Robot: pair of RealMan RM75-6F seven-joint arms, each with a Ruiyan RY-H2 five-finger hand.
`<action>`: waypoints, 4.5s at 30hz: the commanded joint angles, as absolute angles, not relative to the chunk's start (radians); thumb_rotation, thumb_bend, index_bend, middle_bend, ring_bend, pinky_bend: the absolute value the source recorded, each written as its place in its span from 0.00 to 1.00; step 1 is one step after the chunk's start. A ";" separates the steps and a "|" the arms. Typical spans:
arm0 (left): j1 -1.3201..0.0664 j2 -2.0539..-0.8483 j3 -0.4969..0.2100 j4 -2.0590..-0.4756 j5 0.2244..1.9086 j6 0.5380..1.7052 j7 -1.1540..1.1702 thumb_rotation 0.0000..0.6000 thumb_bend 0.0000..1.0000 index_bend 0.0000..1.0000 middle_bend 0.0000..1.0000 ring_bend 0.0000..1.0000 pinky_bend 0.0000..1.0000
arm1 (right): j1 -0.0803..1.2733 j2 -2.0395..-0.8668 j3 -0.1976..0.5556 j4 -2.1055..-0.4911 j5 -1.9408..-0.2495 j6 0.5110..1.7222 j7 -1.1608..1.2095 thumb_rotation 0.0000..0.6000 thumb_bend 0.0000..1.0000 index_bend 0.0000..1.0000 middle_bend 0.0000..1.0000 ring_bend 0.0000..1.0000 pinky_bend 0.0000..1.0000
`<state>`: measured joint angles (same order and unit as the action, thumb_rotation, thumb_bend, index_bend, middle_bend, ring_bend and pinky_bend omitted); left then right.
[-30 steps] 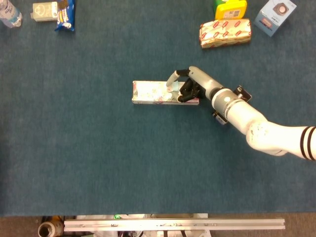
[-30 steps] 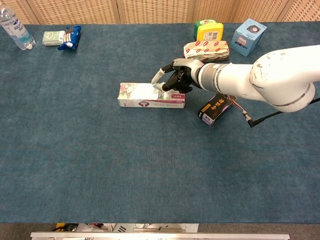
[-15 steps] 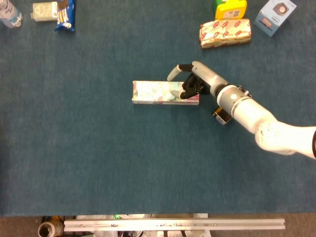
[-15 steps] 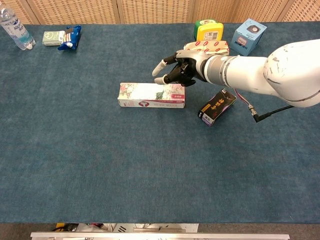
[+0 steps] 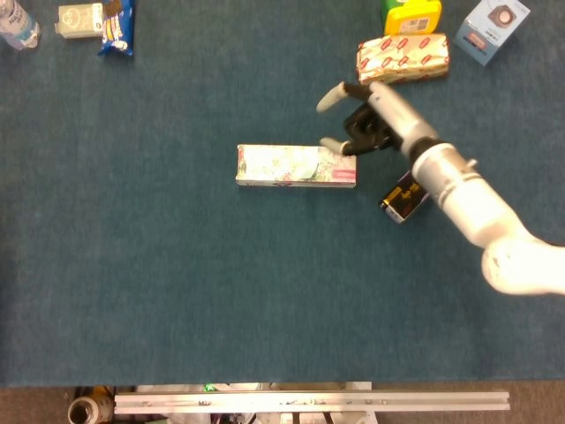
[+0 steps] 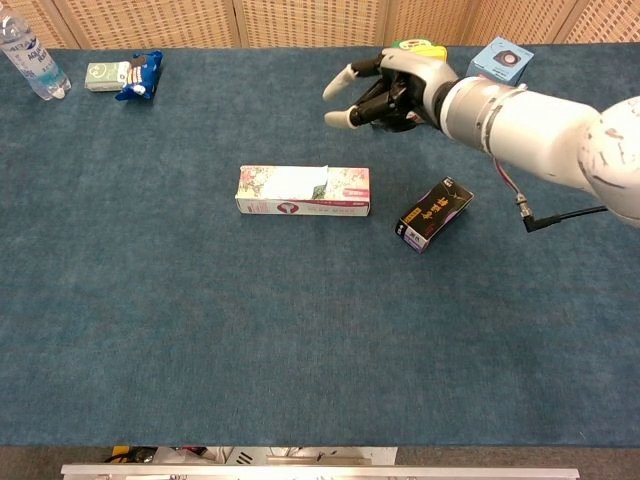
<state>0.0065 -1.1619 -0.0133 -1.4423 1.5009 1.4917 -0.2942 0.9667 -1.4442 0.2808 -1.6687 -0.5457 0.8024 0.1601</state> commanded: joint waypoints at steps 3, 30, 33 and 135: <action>-0.029 -1.141 -0.028 -1.438 1.523 1.473 -0.288 1.00 0.36 0.07 0.19 0.24 0.20 | 0.799 -1.417 0.212 -1.766 -0.859 1.174 0.059 0.98 0.33 0.38 0.79 0.84 1.00; -0.491 -1.124 -0.035 -1.391 1.782 1.126 -0.333 1.00 0.38 0.09 0.86 0.87 0.86 | 0.413 -1.189 0.061 -1.914 -1.214 1.543 -0.156 1.00 0.40 0.39 0.60 0.65 0.86; -0.546 -1.138 -0.036 -1.393 1.786 1.072 -0.334 1.00 0.44 0.11 0.92 0.93 0.89 | 0.400 -1.187 0.072 -1.911 -1.212 1.530 -0.145 1.00 0.40 0.39 0.60 0.65 0.86; -1.321 -1.501 0.046 -1.457 0.755 0.573 0.470 1.00 0.72 0.11 0.97 1.00 0.93 | 0.244 -1.130 0.201 -1.835 -1.191 1.362 -0.045 1.00 0.40 0.39 0.61 0.68 0.86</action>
